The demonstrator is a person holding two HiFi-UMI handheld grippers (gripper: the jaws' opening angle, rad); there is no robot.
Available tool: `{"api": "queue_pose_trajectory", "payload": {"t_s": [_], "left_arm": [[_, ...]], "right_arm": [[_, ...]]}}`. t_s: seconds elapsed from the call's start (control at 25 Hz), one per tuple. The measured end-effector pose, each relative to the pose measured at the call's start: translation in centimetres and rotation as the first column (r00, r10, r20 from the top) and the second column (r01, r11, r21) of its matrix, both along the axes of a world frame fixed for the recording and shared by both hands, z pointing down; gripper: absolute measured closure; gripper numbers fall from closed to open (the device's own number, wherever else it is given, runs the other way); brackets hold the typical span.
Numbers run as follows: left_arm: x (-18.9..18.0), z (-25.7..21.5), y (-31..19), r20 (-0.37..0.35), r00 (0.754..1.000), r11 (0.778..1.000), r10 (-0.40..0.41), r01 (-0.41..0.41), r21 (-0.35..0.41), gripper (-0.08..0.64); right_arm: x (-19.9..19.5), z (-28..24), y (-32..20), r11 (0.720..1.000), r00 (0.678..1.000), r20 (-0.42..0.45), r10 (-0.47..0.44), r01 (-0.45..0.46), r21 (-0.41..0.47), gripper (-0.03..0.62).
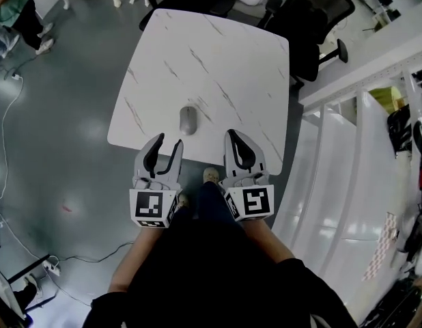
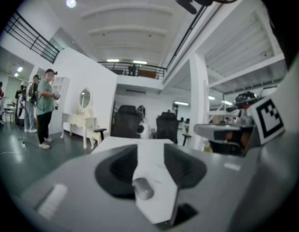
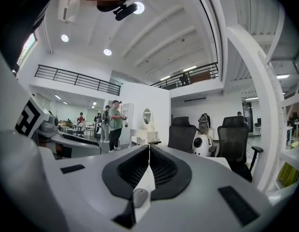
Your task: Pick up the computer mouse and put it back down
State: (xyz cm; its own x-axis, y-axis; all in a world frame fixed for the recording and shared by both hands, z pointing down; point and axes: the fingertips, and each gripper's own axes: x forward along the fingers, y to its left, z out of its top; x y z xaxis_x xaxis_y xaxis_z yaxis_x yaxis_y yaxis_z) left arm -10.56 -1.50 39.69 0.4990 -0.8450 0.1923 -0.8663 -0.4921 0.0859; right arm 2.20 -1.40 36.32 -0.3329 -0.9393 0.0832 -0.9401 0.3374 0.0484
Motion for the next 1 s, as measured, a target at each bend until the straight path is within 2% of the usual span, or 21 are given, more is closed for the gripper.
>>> {"api": "queue_pose_trajectory", "payload": {"t_s": [0.28, 0.56, 0.84, 1.0], "left_arm": [[1.8, 1.5, -3.0, 0.018, 0.996, 0.995, -0.092, 0.092, -0.034, 0.382], [4.1, 2.9, -4.9, 0.06, 0.987, 0.986, -0.148, 0.152, -0.063, 0.376], [4.7, 5.0, -6.6, 0.091, 0.984, 0.979, -0.155, 0.165, -0.116, 0.368], [4.8, 7.9, -7.6, 0.129, 0.982, 0.971, -0.134, 0.156, -0.181, 0.34]], "right_arm": [[1.4, 1.7, -4.0, 0.991, 0.991, -0.003, -0.131, 0.131, -0.039, 0.572], [3.7, 3.7, -6.7, 0.975, 0.977, 0.026, -0.21, 0.211, -0.069, 0.572], [4.6, 6.1, -8.1, 0.968, 0.975, 0.053, -0.217, 0.222, -0.119, 0.572], [3.9, 7.6, -8.4, 0.964, 0.974, 0.046, -0.221, 0.225, -0.144, 0.572]]}}
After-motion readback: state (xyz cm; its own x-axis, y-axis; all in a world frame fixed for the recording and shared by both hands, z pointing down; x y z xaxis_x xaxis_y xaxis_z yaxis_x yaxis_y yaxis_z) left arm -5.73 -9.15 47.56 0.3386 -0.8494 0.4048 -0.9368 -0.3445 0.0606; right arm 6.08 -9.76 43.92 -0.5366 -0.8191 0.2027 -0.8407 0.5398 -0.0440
